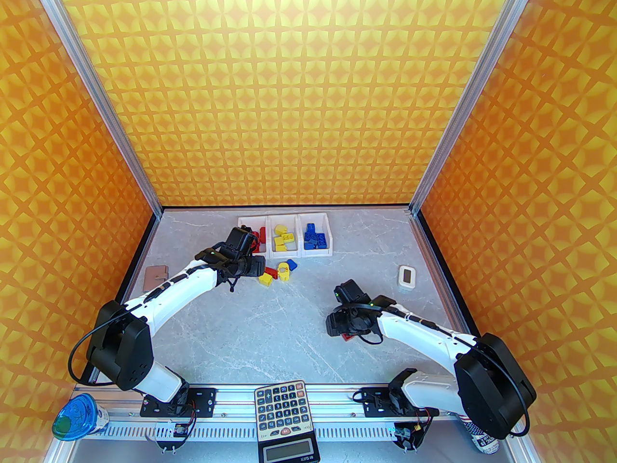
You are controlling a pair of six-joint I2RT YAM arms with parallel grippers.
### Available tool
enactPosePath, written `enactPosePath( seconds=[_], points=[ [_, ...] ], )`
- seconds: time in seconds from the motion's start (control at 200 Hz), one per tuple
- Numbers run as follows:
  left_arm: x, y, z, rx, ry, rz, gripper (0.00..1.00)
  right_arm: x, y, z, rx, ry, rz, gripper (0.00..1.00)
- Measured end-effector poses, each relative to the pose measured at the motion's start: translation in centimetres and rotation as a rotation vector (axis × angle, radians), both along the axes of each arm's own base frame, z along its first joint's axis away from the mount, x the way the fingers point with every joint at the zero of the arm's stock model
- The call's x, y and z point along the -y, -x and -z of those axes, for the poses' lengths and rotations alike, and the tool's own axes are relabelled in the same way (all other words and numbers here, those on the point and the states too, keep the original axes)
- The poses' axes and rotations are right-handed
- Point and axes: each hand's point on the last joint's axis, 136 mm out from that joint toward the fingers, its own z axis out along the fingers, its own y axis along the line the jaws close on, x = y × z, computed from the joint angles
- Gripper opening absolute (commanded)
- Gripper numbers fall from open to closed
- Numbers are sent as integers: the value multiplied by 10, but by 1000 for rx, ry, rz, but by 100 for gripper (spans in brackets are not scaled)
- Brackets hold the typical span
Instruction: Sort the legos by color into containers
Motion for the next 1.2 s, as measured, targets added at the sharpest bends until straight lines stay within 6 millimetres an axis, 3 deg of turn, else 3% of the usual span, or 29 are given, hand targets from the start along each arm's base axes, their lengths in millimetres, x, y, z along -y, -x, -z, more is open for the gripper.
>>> enactPosePath(
  seconds=[0.38,0.605,0.715,1.05,1.2],
  points=[
    [-3,6,-8,19,11,0,73,-1,4,8,-22,40,-17,30],
    [-7,12,-11,28,16,0,73,-7,-8,-2,0,37,-25,27],
    [-7,12,-13,32,19,-1,73,-24,-32,-23,55,4,-35,27],
    [-11,20,-26,61,39,-5,73,-101,-135,-117,301,-149,-96,25],
    [-14,25,-30,66,47,-10,73,-130,-174,-147,377,-199,-119,25]
  ],
)
